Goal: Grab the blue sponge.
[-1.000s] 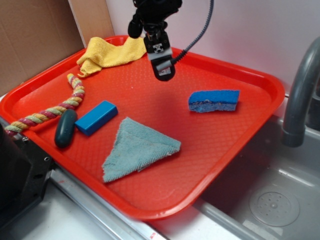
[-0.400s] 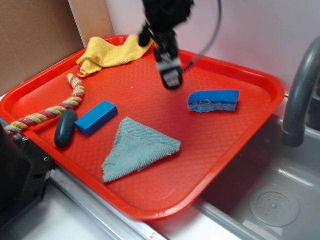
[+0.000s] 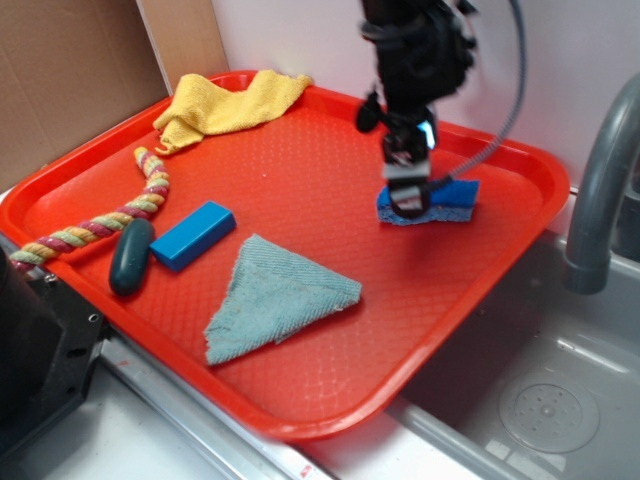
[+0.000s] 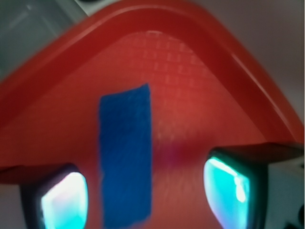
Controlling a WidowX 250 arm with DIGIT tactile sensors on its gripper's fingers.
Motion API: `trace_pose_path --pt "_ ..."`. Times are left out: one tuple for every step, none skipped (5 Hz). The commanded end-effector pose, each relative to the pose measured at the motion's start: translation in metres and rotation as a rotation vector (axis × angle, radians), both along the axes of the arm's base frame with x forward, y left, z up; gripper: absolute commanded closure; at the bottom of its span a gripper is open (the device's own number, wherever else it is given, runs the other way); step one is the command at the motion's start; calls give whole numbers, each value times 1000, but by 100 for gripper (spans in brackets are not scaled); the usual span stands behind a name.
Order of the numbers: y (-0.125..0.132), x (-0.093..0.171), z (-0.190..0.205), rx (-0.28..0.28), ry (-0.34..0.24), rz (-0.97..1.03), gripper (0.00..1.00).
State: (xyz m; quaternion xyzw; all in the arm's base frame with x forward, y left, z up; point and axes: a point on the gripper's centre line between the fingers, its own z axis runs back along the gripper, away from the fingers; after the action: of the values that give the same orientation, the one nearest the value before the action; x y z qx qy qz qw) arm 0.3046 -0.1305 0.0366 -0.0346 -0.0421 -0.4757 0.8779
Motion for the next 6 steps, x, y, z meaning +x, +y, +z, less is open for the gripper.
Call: trace_pose_path --pt "-30 1 7 24 -14 -47 0" --pt "-33 -21 15 71 8 19 100" --pt "-25 -39 25 72 17 109 100" --pt "-10 -46 38 141 38 208 100" --pt "24 -62 87 166 -32 466 100" --pt "58 -80 120 134 -93 718 100"
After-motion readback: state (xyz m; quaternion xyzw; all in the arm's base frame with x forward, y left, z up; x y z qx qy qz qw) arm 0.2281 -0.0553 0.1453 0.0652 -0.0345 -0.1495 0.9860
